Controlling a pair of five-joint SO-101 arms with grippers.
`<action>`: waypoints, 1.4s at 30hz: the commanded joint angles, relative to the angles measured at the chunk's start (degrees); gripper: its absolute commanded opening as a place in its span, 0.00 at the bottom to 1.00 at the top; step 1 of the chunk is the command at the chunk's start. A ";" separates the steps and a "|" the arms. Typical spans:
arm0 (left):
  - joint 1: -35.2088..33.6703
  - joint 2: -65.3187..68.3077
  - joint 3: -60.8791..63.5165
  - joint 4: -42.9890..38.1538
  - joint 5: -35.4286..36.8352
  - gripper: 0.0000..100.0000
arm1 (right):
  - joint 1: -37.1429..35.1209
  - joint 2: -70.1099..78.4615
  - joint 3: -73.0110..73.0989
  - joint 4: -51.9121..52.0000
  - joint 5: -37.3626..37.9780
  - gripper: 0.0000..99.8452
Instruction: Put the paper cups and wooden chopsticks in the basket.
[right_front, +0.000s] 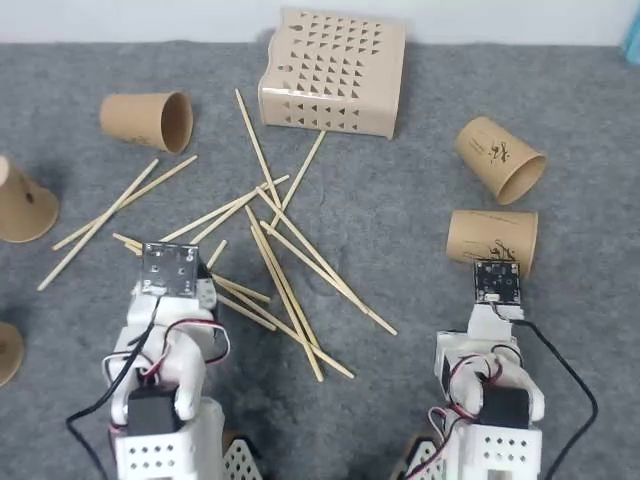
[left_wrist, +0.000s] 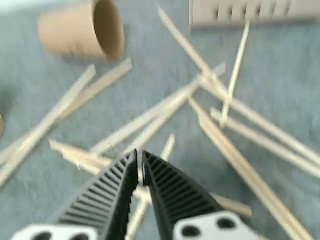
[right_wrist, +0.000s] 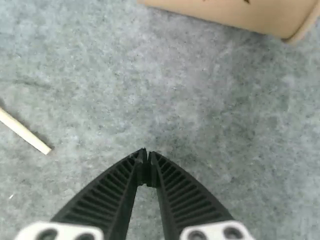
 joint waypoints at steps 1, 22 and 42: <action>0.18 -0.70 -4.53 -3.52 0.18 0.01 | 0.75 0.31 -2.02 0.48 0.79 0.01; 4.40 55.74 -44.79 -4.66 11.43 0.01 | 0.75 0.31 -1.58 0.31 0.79 0.01; 8.97 115.25 -94.64 -4.66 21.98 0.19 | 1.01 0.31 -1.58 0.31 0.79 0.01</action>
